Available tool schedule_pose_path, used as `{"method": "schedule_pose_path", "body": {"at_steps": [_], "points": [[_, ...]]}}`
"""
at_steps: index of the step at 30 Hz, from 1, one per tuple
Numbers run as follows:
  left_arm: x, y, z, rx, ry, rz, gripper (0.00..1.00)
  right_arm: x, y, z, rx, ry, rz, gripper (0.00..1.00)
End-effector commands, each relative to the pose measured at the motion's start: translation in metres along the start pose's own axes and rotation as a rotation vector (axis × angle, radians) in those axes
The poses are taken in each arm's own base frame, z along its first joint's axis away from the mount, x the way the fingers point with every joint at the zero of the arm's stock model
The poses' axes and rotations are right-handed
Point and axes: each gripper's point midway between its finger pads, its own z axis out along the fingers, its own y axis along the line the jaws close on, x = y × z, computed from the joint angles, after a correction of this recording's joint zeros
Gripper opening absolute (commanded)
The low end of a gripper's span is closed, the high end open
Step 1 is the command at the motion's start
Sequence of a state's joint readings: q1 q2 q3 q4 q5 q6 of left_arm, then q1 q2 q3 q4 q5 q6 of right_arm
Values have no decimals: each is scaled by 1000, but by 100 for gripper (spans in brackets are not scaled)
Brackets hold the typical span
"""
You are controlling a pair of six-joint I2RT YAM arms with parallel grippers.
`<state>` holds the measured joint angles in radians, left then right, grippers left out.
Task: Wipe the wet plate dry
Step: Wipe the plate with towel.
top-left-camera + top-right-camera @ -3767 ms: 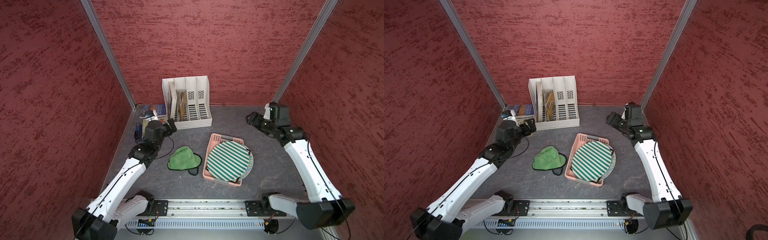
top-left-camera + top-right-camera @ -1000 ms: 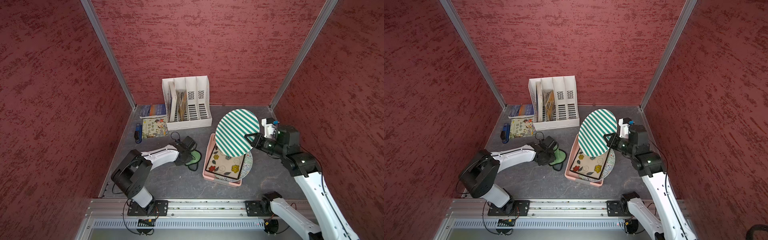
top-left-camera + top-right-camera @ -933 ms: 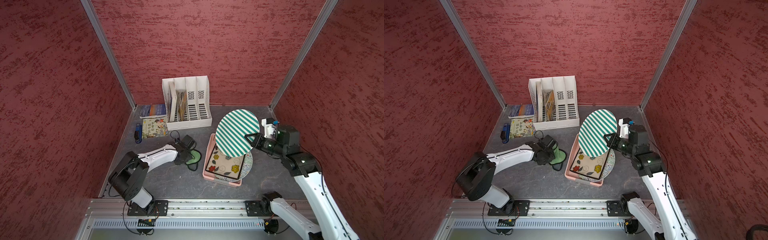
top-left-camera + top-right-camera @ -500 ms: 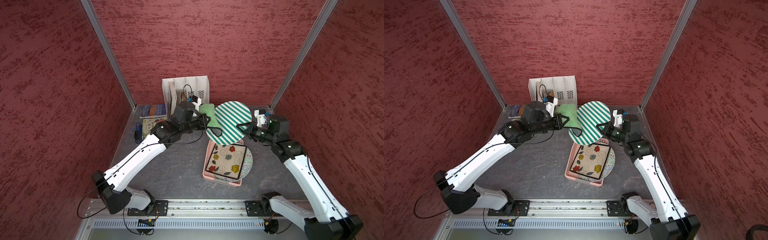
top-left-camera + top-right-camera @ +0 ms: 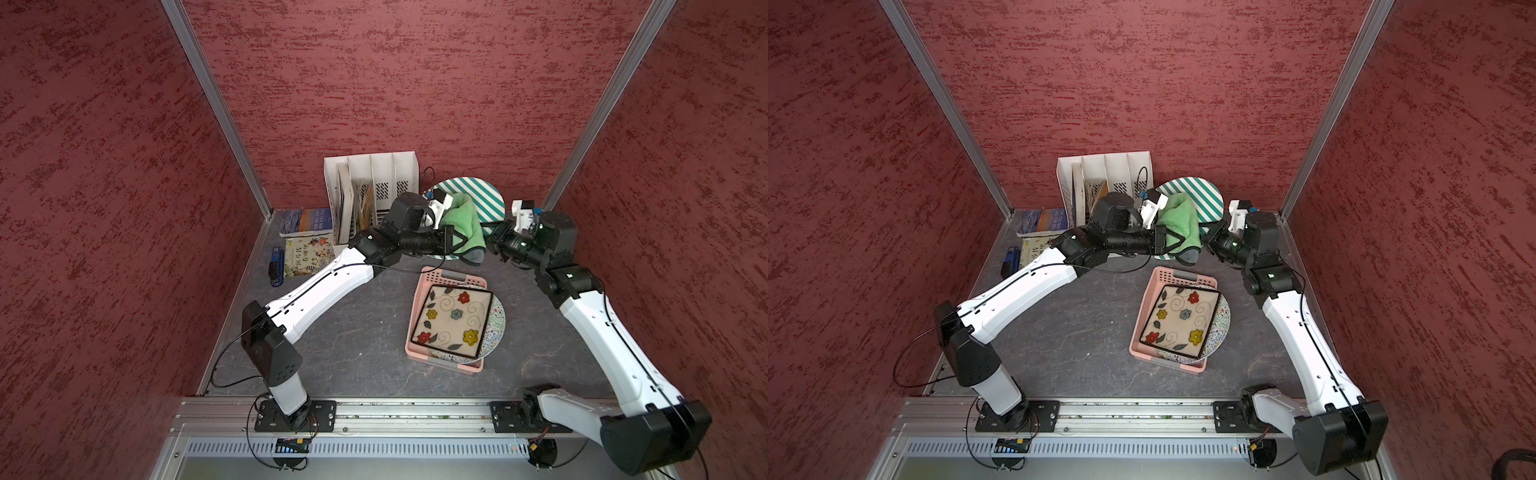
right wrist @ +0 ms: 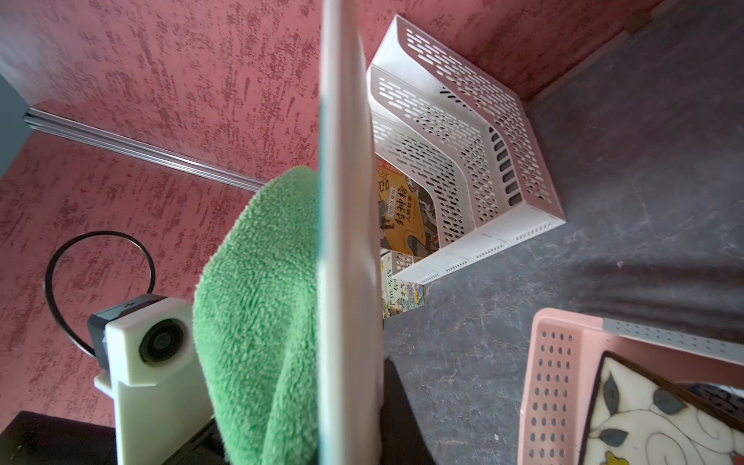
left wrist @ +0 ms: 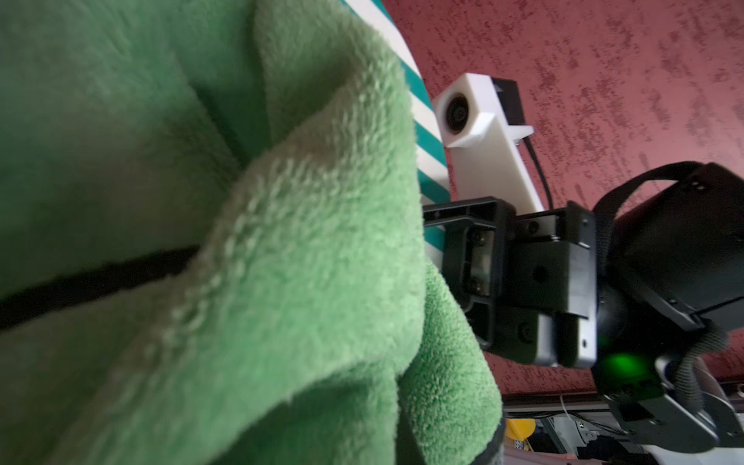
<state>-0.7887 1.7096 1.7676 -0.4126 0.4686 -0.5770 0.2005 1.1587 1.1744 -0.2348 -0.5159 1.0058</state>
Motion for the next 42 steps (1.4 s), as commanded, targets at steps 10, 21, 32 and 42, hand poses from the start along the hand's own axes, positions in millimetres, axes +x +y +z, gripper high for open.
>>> {"method": "schedule_pose_path", "body": {"at_steps": [10, 21, 32, 42], "points": [[31, 138, -75, -551, -21, -235, 0, -19, 126, -50, -349, -115, -215, 0], [-42, 51, -32, -76, 42, 46, 0, 85, 99, -43, -380, 293, -392, 0], [24, 39, -12, -49, 179, 1, 0, -33, 141, -60, -238, -201, -445, 0], [18, 106, -52, -265, 51, -143, 0, 20, 174, -48, -533, 71, -422, 0]]}}
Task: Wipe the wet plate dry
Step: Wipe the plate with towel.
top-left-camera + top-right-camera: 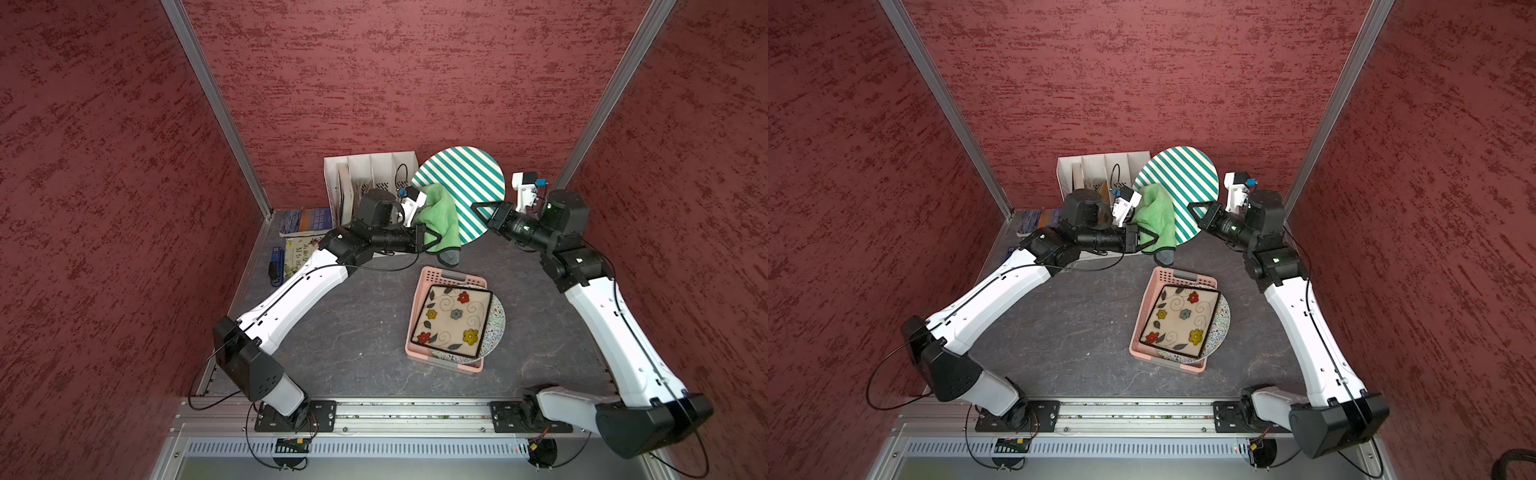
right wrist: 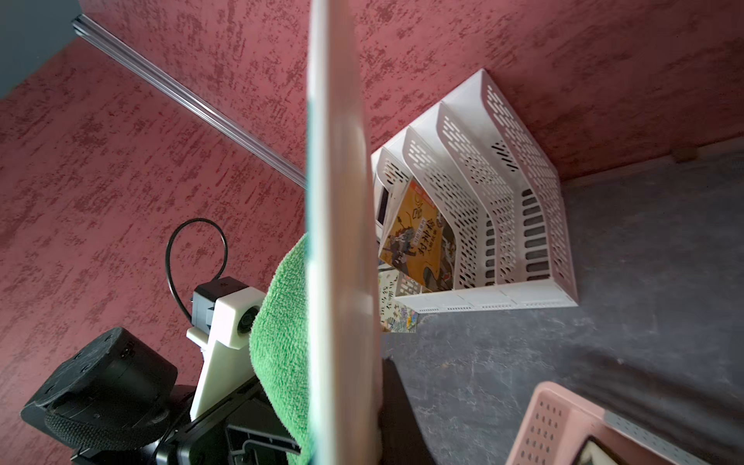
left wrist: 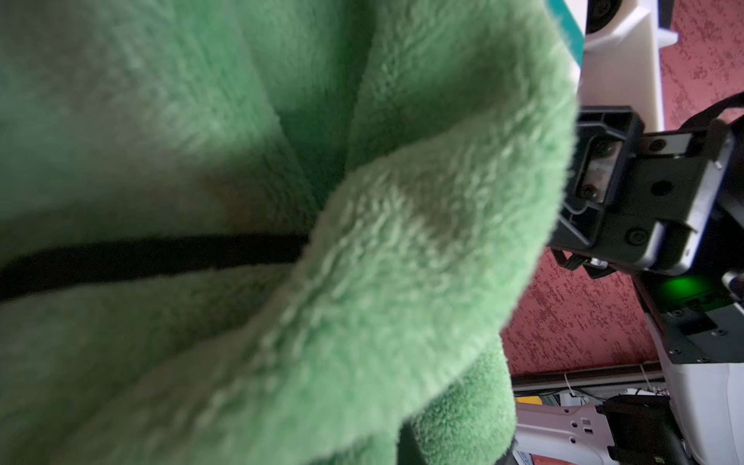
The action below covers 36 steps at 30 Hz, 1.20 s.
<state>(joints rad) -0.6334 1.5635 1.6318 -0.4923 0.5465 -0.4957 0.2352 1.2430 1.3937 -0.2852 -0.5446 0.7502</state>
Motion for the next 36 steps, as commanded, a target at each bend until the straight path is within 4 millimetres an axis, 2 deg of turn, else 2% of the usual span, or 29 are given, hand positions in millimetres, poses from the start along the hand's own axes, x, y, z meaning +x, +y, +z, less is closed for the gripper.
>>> {"method": "schedule_pose_path", "body": {"at_steps": [1, 4, 6, 7, 9, 10, 12, 14, 15, 18, 19, 21, 22, 24, 26, 27, 28, 29, 31, 33, 35, 36], "points": [[10, 68, 7, -212, 31, -135, 0, 12, 117, -38, -433, 40, -116, 0], [-22, 92, -17, -331, -64, -147, 0, 50, 95, -41, -383, 122, -102, 0], [-33, 99, -24, -354, -81, -144, 0, 69, 86, -48, -371, 164, -104, 0], [-39, 94, -23, -321, -76, -131, 0, 78, 80, -50, -360, 191, -105, 0], [-44, 61, -6, -152, -27, -72, 0, 88, 78, -52, -359, 239, -122, 0], [-43, 42, 4, -67, 6, -41, 0, 88, 79, -52, -364, 245, -130, 0], [-32, 3, 25, 52, 80, 30, 0, 75, 87, -50, -369, 204, -152, 0], [-14, -18, 40, 84, 156, 73, 0, 48, 94, -46, -327, 121, -174, 0], [-1, -20, 47, 76, 193, 76, 0, 23, 93, -44, -253, 46, -189, 0], [19, 6, 50, -25, 207, 25, 0, -42, 89, -61, -97, -187, -204, 0], [25, 20, 48, -68, 197, 0, 0, -57, 95, -71, -102, -255, -217, 0], [32, 49, 38, -161, 162, -63, 0, -64, 114, -82, -178, -313, -262, 0], [32, 64, 31, -214, 141, -99, 0, -59, 125, -83, -245, -287, -272, 0], [27, 92, 16, -323, 95, -161, 0, -37, 131, -71, -364, -170, -225, 0], [14, 114, -2, -424, 31, -218, 0, 8, 123, -50, -413, 6, -170, 0], [4, 116, -8, -428, 0, -230, 0, 39, 118, -42, -416, 92, -180, 0], [-8, 112, -12, -399, -32, -227, 0, 58, 115, -40, -413, 145, -185, 0], [-20, 104, -13, -353, -57, -210, 0, 68, 114, -38, -415, 181, -181, 0], [-38, 74, -6, -202, -76, -139, 0, 66, 120, -37, -444, 184, -171, 0], [-44, 44, 7, -74, -46, -82, 0, 44, 132, -32, -454, 128, -189, 0], [-47, 21, 14, -18, -21, -26, 0, 9, 139, -27, -434, 38, -192, 0], [-52, 13, 11, -10, -36, -5, 0, -17, 134, -25, -388, -39, -177, 0]]}}
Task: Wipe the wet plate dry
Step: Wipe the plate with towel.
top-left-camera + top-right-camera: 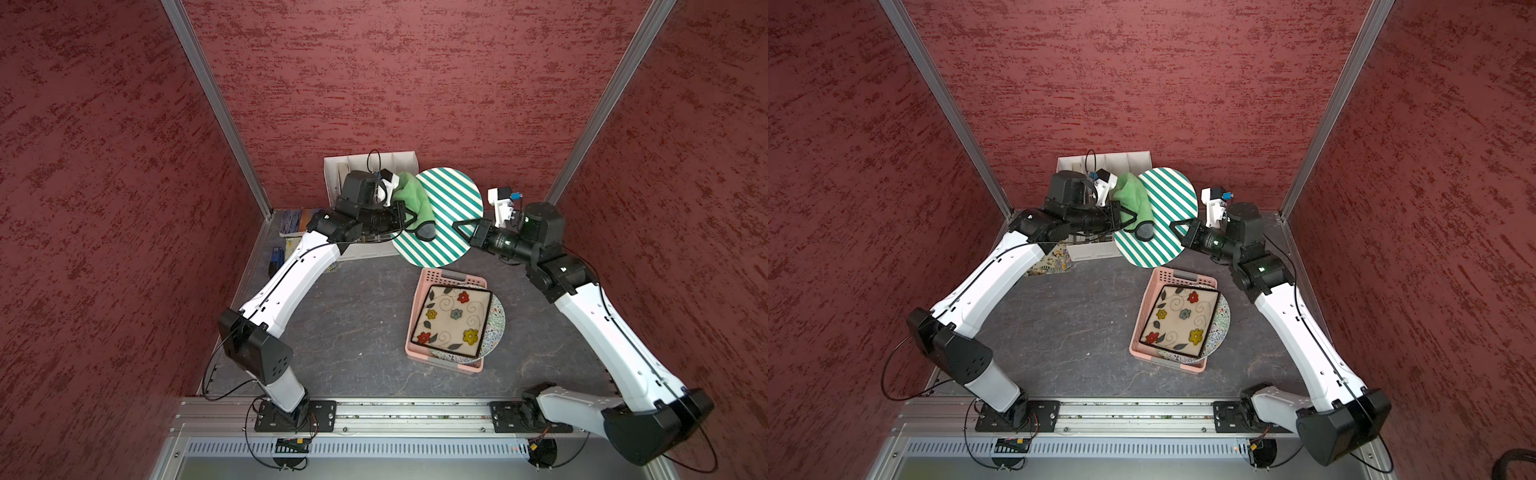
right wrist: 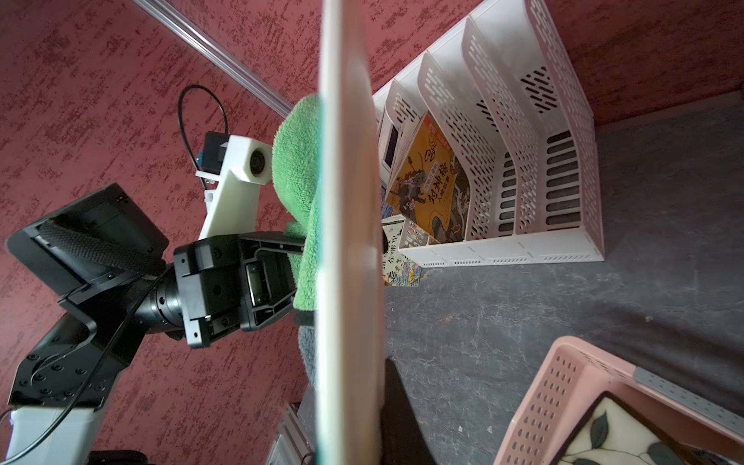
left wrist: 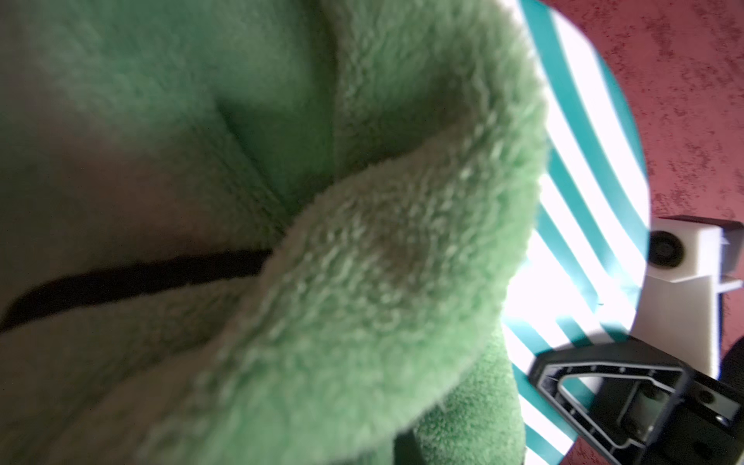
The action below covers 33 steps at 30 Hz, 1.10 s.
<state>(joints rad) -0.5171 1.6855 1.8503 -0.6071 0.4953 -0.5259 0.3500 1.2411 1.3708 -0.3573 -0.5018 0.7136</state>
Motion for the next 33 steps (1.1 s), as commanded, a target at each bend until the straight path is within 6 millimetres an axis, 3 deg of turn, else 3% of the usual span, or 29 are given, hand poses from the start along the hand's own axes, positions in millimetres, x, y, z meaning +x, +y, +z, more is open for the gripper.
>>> {"method": "schedule_pose_path", "body": {"at_steps": [1, 3, 5, 7, 9, 11, 14, 20, 25, 29, 33], "points": [[3, -38, 13, 131, 22, 83, 0, -84, 117, -49, -338, -227, -147, 0], [-22, -47, -12, 169, -95, 58, 0, -130, 94, -63, -279, -367, -58, 0], [-46, -48, -40, 223, -214, 9, 0, -163, 79, -84, -304, -476, 33, 0], [-66, -43, -69, 298, -314, -70, 0, -182, 77, -101, -392, -541, 107, 0], [-79, -43, -90, 408, -362, -107, 0, -189, 88, -111, -540, -560, 156, 0], [-87, -41, -99, 485, -356, -146, 0, -184, 102, -107, -680, -511, 198, 0], [-102, -58, -114, 590, -380, -141, 0, -165, 119, -90, -812, -385, 250, 0], [-136, -116, -151, 869, -482, -85, 0, -127, 98, -56, -759, -255, 339, 0], [-154, -149, -167, 1032, -528, -91, 0, -106, 118, -47, -838, -138, 317, 0], [-161, -169, -172, 1121, -540, -106, 0, -92, 132, -28, -900, -66, 337, 0], [-152, -192, -158, 1194, -506, -133, 0, -91, 150, -9, -936, -33, 332, 0]]}}
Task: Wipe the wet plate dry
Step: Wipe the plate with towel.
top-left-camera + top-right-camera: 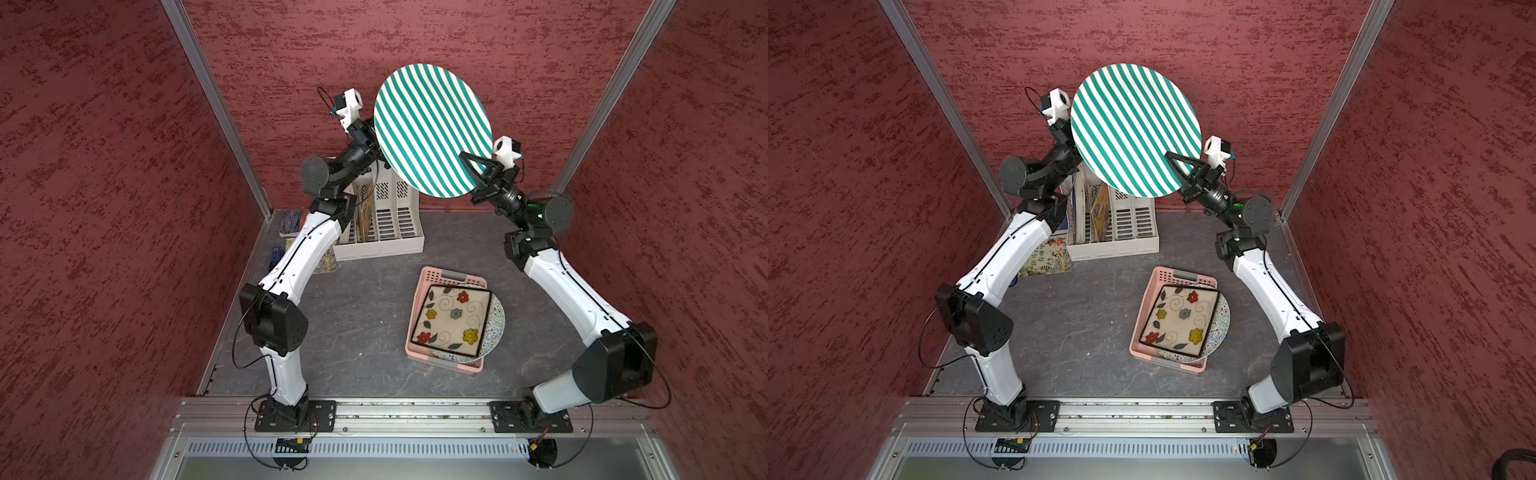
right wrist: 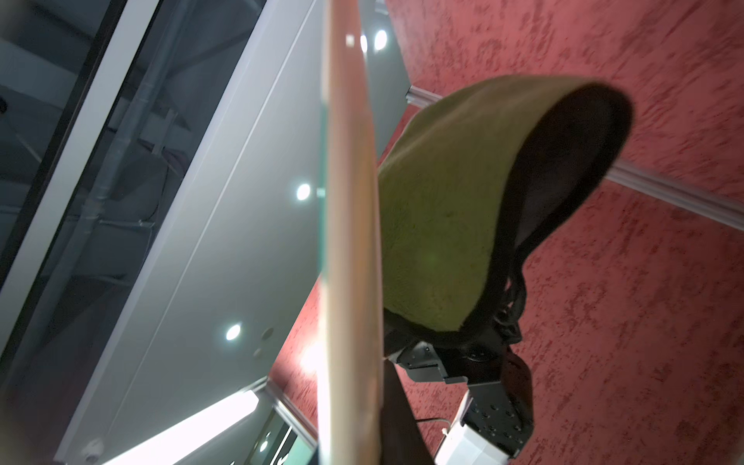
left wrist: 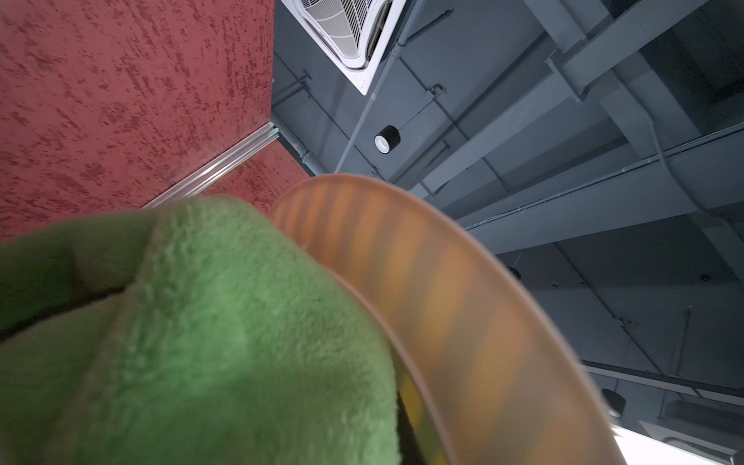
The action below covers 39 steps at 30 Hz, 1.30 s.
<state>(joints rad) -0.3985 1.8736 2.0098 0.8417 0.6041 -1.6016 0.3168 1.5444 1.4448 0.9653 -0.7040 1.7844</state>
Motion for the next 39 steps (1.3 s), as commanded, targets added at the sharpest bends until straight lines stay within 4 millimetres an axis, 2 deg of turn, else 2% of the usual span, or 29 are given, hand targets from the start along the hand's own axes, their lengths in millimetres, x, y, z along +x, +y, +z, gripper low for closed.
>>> {"method": "schedule_pose_path", "body": {"at_steps": [1, 3, 7, 9, 11, 13, 15, 17, 19, 21, 23, 24, 28, 31, 33, 35, 37, 39], "points": [[29, -40, 21, 166, 34, -20, 0, 7, 4, 20, -39, 53, -7, 0], [47, -37, 31, 185, 59, -59, 0, -20, 5, 23, -41, -19, -28, 0], [74, -31, 38, 205, 84, -126, 0, -94, 19, 13, -39, -199, -128, 0], [73, -32, 34, 208, 71, -137, 0, -116, 25, 5, -40, -241, -156, 0], [60, -41, 25, 210, 36, -111, 0, -123, 22, -4, -37, -249, -150, 0], [45, -53, 17, 204, -1, -69, 0, -113, 18, -11, -43, -222, -145, 0], [28, -61, 11, 189, -30, -21, 0, -89, 7, -14, -16, -164, -127, 0], [14, -68, 8, 180, -49, 14, 0, -57, 0, -16, 0, -105, -102, 0], [6, -67, 8, 181, -58, 20, 0, -28, -10, -16, 12, -61, -66, 0], [5, -61, 13, 192, -49, 1, 0, -3, -16, -9, 15, -23, -25, 0], [14, -53, 21, 206, -27, -34, 0, 9, -17, 2, 9, 13, -14, 0], [19, -50, 25, 215, -18, -49, 0, 8, -16, 7, 0, 23, -16, 0], [50, -34, 37, 237, 11, -132, 0, -26, -5, 32, -59, 1, -37, 0], [68, -37, 38, 252, 35, -161, 0, -72, -6, 36, -30, -64, -84, 0], [76, -40, 33, 245, 43, -163, 0, -108, -10, 25, 20, -150, -106, 0], [81, -46, 22, 219, 36, -153, 0, -144, -14, 1, 57, -253, -130, 0], [84, -43, 7, 150, 16, -134, 0, -163, -20, -21, 90, -322, -136, 0], [86, -31, -11, 33, 4, -110, 0, -168, -33, -41, 148, -363, -138, 0]]}}
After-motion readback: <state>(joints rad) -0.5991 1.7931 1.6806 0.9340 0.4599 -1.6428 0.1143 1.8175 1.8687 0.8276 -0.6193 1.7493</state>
